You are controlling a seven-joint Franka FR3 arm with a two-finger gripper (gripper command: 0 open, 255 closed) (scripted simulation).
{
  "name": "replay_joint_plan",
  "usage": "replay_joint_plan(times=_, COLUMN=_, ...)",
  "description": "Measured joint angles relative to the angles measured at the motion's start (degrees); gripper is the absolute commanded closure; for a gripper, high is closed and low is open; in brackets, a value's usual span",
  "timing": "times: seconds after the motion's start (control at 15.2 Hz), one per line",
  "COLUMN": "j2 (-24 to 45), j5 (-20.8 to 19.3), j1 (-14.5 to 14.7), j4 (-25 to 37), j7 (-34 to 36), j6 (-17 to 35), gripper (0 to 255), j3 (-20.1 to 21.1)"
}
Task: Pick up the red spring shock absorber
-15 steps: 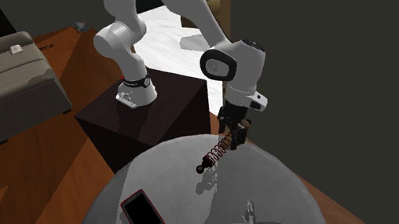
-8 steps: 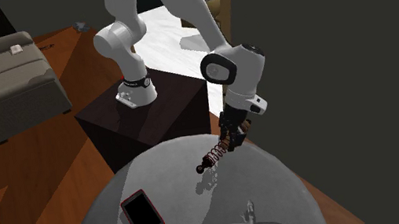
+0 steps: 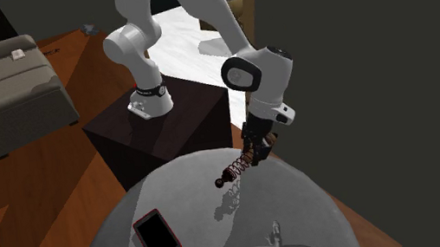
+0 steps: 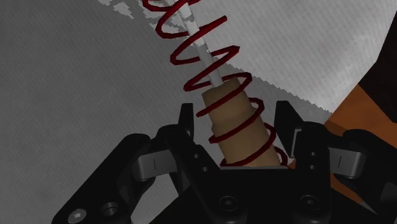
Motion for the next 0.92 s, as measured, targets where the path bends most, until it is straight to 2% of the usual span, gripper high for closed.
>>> replay_joint_plan(times=0.92, j2=-7.7, j5=1.0, j1=0.3, j4=0.9, j7=-2.7, j6=-8.3, gripper=255, j3=0.2)
